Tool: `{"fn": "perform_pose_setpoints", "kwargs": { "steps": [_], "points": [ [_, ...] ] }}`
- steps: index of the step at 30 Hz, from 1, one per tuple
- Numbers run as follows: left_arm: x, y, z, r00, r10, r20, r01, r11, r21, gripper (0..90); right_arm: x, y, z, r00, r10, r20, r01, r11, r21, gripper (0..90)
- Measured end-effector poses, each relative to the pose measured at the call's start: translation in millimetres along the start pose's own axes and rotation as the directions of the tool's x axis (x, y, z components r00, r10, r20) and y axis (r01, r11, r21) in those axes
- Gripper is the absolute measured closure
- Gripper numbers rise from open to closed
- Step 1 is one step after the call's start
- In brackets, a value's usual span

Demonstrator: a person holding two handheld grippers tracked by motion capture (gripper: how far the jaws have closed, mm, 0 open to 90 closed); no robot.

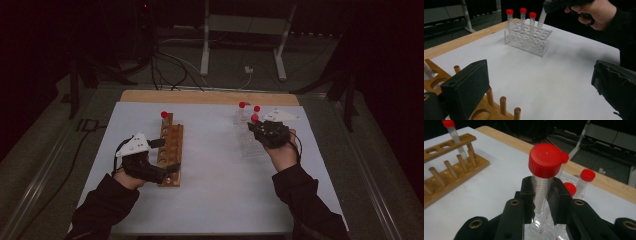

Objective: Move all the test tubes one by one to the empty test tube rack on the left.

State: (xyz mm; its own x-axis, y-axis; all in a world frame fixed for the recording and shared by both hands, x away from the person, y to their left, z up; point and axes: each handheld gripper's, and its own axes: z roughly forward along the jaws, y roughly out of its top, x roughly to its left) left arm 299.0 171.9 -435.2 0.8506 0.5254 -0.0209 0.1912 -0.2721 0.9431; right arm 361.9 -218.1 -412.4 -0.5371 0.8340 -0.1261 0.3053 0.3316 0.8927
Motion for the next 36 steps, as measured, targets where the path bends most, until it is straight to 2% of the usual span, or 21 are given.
{"fn": "perform_pose_setpoints", "kwargs": {
  "steps": [4,13,27,36],
  "points": [
    [-2.3,3.1,1.9,0.9999,0.01,0.006,-0.01,0.9999,0.003,2.3,6.3,4.0,-8.3,0.9995,-0.013,-0.029,0.012,1.0,-0.014,75.5],
    [-7.2,7.9,6.4,0.9994,0.023,0.027,-0.023,0.9997,0.006,2.3,28.5,-2.4,-15.3,0.9923,-0.054,-0.111,0.055,0.998,0.005,75.5],
    [-19.8,17.1,19.7,0.9956,0.049,0.08,-0.049,0.9987,0.009,2.3,65.4,-26.2,-17.1,0.9695,-0.074,-0.233,0.085,0.996,0.038,75.5],
    [-31.2,27.2,35.3,0.9892,0.072,0.128,-0.075,0.9969,0.021,2.6,85.7,-35.8,-14.0,0.9511,-0.099,-0.293,0.121,0.991,0.057,75.5]
  ]
}}
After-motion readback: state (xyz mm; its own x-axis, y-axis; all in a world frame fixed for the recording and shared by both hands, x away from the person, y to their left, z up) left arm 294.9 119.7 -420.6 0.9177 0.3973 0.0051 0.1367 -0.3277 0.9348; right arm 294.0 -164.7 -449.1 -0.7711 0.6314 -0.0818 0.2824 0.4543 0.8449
